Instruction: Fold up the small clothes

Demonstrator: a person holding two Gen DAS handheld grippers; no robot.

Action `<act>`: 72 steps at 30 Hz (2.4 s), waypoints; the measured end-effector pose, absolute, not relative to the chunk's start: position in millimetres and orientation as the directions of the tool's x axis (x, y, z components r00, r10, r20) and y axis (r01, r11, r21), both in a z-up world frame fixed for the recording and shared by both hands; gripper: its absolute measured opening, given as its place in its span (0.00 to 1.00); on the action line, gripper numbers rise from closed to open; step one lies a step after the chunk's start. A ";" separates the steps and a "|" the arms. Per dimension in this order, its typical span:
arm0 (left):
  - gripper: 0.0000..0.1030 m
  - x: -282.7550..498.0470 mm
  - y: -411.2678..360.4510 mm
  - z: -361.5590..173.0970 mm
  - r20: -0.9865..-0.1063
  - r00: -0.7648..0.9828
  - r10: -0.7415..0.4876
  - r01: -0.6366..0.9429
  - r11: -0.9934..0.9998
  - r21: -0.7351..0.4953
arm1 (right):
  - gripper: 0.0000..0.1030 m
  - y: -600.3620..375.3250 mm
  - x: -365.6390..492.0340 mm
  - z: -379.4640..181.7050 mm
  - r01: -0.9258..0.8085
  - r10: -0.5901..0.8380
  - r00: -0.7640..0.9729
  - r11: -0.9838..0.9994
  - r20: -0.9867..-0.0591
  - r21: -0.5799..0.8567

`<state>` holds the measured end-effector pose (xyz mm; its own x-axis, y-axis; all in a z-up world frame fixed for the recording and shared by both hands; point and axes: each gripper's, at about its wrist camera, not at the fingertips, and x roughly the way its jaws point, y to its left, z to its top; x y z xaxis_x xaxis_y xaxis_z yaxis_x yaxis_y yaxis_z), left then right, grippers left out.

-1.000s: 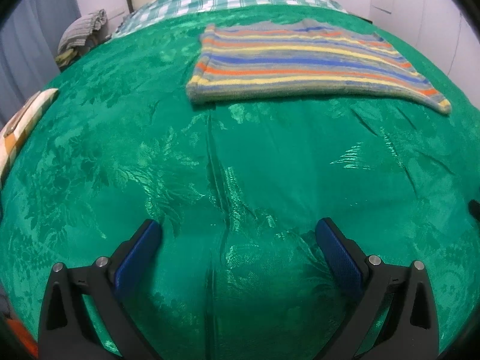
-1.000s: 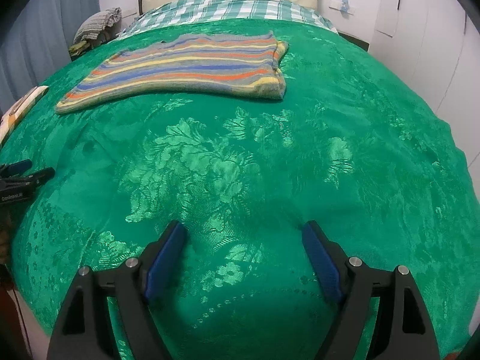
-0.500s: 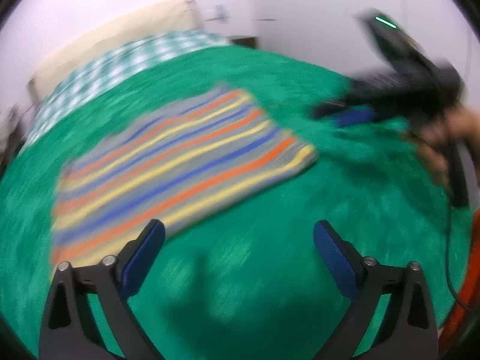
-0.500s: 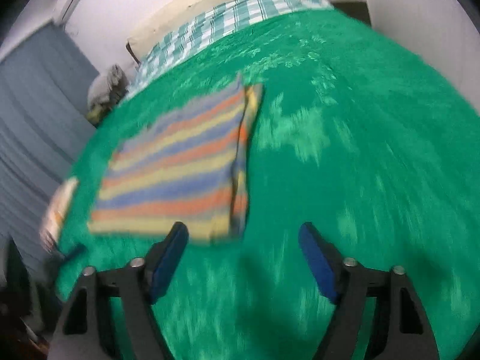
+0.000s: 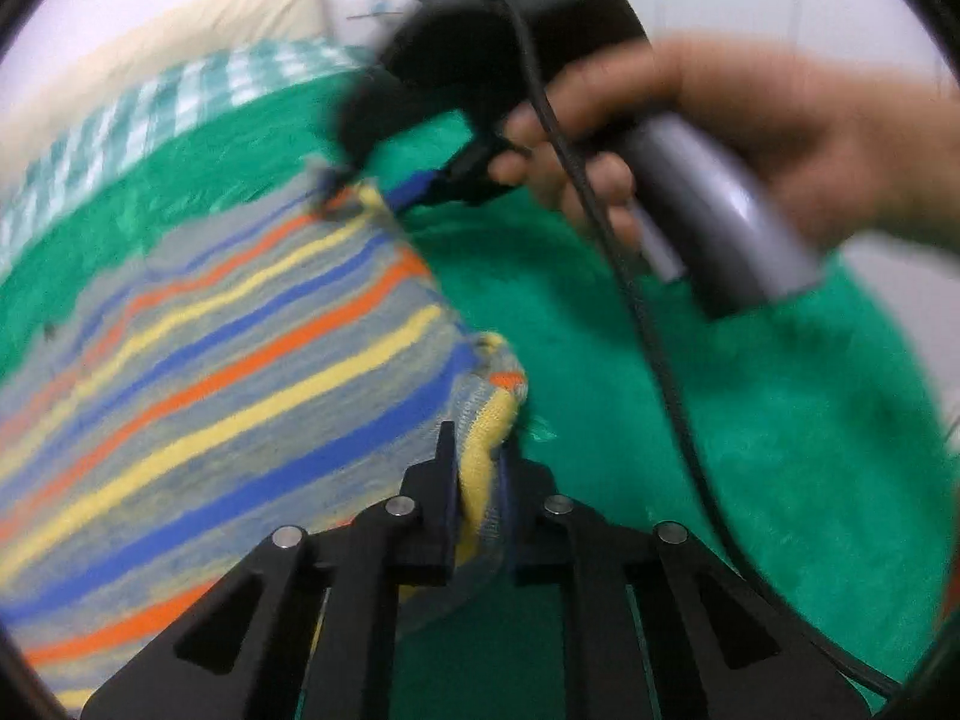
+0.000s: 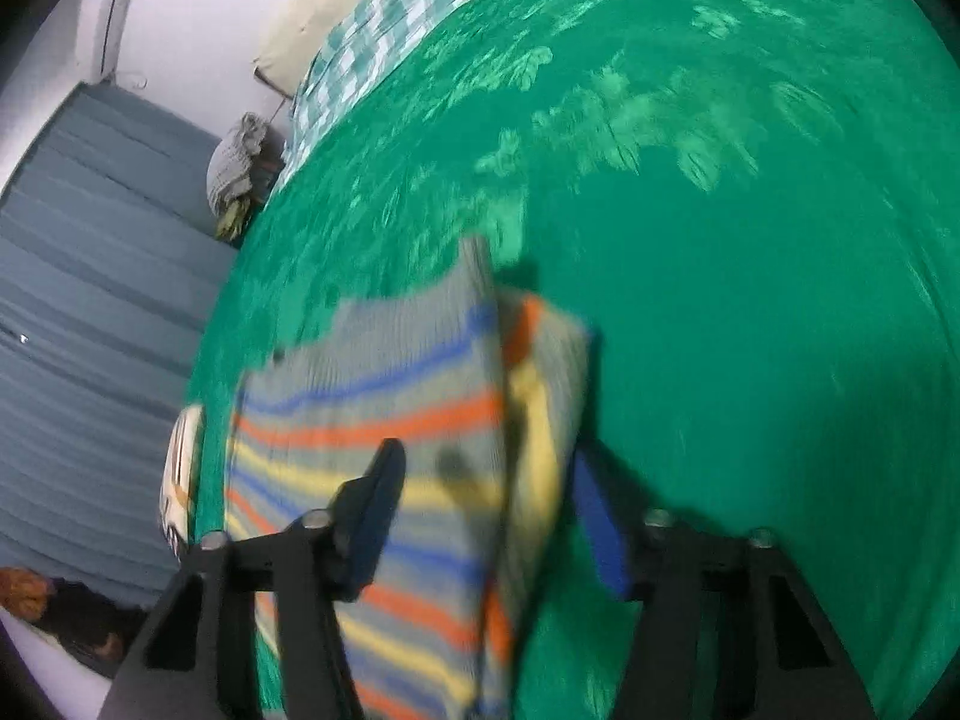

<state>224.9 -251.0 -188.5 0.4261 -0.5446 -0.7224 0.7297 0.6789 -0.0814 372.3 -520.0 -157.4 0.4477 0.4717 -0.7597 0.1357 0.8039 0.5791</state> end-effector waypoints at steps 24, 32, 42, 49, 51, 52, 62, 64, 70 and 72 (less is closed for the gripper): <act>0.50 231.1 75.9 -187.1 -0.767 0.567 -0.301 0.048 0.941 -0.334 | 0.34 -167.1 421.9 -135.3 -0.235 0.570 0.348 0.821 -0.744 0.520; 0.80 241.6 89.0 -162.3 -0.708 0.617 -0.344 0.059 0.917 -0.394 | 0.43 -212.8 345.9 -101.8 -0.289 0.412 0.451 0.907 -0.792 0.307; 0.82 249.0 80.5 -173.0 -0.824 0.536 -0.184 0.001 0.976 -0.217 | 0.49 -222.8 233.9 -151.1 -0.251 0.193 0.417 0.964 -0.888 0.091; 0.94 192.9 67.2 -170.6 -0.813 0.548 -0.195 0.127 0.981 -0.150 | 0.85 -211.2 155.6 -121.4 -0.123 0.048 0.523 0.992 -0.851 -0.020; 0.94 190.8 52.7 -185.3 -0.828 0.532 -0.178 0.147 0.982 -0.117 | 0.85 -206.3 141.5 -121.2 -0.111 0.002 0.528 0.992 -0.849 -0.067; 0.94 192.6 49.6 -191.8 -0.837 0.519 -0.173 0.146 0.983 -0.112 | 0.85 -204.8 135.5 -124.5 -0.101 -0.018 0.527 0.991 -0.849 -0.083; 1.00 186.3 38.6 -219.2 -0.835 0.531 -0.145 0.180 0.982 -0.057 | 0.87 -212.3 103.9 -153.4 -0.041 -0.075 0.477 0.993 -0.876 -0.108; 1.00 184.7 39.4 -220.2 -0.832 0.535 -0.149 0.179 0.982 -0.061 | 0.89 -210.5 102.9 -155.3 -0.045 -0.082 0.476 0.992 -0.876 -0.117; 1.00 181.0 40.3 -223.5 -0.828 0.538 -0.156 0.183 0.981 -0.065 | 0.92 -209.2 103.2 -159.2 -0.046 -0.096 0.473 0.990 -0.876 -0.134; 1.00 180.0 40.1 -223.6 -0.828 0.539 -0.155 0.184 0.981 -0.064 | 0.92 -208.4 104.5 -160.3 -0.047 -0.099 0.472 0.989 -0.876 -0.138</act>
